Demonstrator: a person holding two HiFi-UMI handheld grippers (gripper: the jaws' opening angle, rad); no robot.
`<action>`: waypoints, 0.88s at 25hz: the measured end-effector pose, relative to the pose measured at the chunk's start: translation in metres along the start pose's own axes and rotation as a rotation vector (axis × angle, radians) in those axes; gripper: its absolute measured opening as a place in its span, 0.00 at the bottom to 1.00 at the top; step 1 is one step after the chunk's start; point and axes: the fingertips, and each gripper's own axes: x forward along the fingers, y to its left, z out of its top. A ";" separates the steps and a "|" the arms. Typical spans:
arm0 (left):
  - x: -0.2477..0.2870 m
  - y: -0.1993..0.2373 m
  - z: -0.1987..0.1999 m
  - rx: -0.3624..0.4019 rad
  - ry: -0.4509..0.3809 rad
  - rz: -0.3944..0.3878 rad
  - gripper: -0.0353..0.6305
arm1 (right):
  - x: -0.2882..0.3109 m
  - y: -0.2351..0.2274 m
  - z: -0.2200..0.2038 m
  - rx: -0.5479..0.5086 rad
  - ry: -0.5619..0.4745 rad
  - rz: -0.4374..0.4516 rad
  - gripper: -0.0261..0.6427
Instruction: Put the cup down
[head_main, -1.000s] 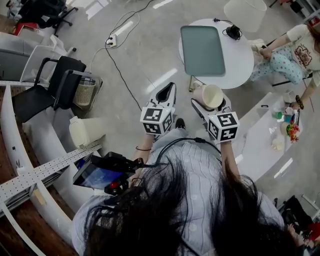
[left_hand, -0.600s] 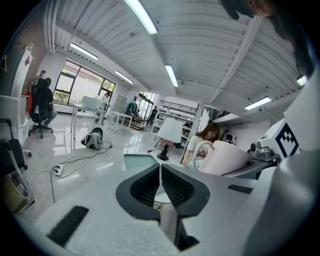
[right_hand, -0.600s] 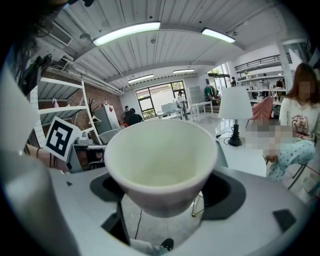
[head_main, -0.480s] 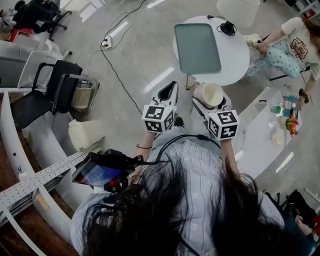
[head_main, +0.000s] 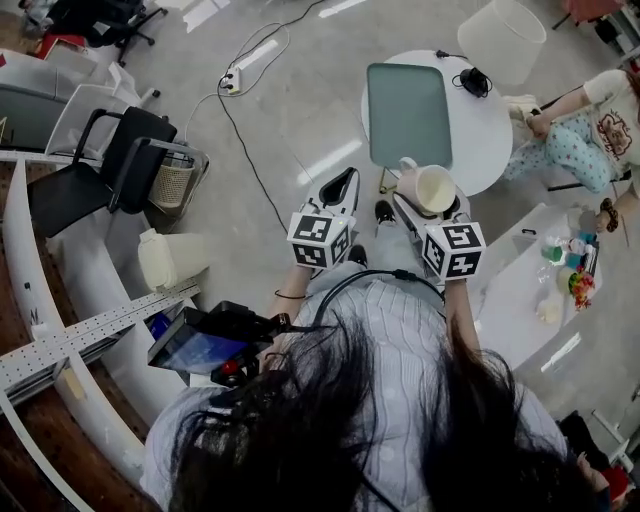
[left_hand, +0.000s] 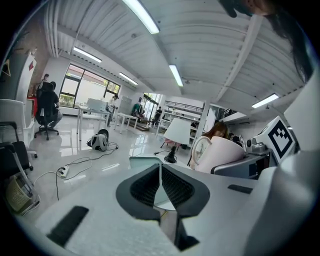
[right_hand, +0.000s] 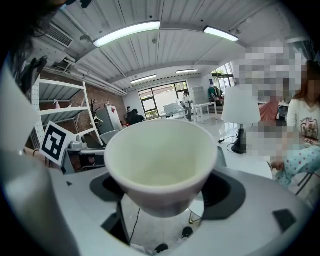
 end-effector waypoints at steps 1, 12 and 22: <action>0.005 0.002 0.002 -0.004 0.000 0.005 0.08 | 0.004 -0.004 0.003 -0.003 0.004 0.004 0.68; 0.069 0.016 0.009 -0.052 0.024 0.032 0.08 | 0.057 -0.051 0.028 -0.022 0.048 0.083 0.68; 0.120 0.032 0.002 -0.072 0.088 0.070 0.08 | 0.135 -0.095 0.041 -0.060 0.088 0.136 0.68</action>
